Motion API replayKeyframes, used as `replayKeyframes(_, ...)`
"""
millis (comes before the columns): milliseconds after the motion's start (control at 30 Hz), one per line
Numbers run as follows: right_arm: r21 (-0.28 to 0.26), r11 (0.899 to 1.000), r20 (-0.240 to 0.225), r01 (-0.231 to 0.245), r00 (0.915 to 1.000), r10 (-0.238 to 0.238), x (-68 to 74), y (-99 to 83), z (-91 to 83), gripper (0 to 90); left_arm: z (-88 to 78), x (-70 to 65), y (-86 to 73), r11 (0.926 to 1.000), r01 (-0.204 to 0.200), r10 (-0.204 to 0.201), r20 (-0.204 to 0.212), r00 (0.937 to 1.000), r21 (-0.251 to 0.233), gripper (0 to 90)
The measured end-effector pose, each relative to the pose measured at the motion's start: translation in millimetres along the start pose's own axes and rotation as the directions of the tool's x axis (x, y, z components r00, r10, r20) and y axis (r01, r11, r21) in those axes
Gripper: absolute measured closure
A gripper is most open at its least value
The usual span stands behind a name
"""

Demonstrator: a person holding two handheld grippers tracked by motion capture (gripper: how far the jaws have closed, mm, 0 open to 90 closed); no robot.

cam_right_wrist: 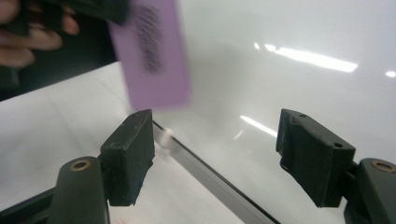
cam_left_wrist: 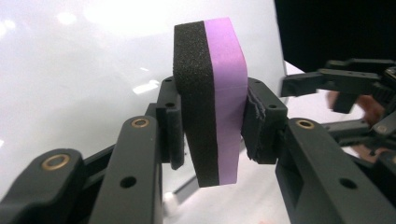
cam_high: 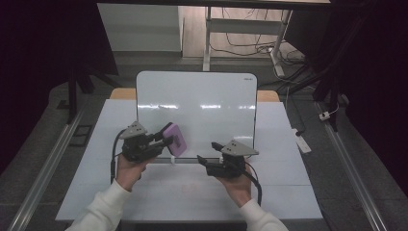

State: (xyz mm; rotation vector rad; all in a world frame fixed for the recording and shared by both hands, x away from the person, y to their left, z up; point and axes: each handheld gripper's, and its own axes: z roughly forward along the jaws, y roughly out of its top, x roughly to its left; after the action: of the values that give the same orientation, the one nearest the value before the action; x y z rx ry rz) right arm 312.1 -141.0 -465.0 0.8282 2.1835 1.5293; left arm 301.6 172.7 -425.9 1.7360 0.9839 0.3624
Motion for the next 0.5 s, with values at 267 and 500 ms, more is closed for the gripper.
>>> replayKeyframes(267, 0.032, 0.999, 0.118, -0.002, 0.993, -0.002, -40.2, -19.4, -38.0, 29.6, -17.3, 15.7, 5.9, 0.9994, 0.023, -0.024, -0.045, 0.9987, -0.024, 61.7)
replayKeyframes(500, 0.047, 0.999, 0.156, -0.026, 0.9877, 0.018, -67.6, -38.9, -73.0, 31.5, -23.7, 21.5, 8.7, 0.9993, 0.025, -0.027, -0.058, 0.9979, -0.028, 61.8)
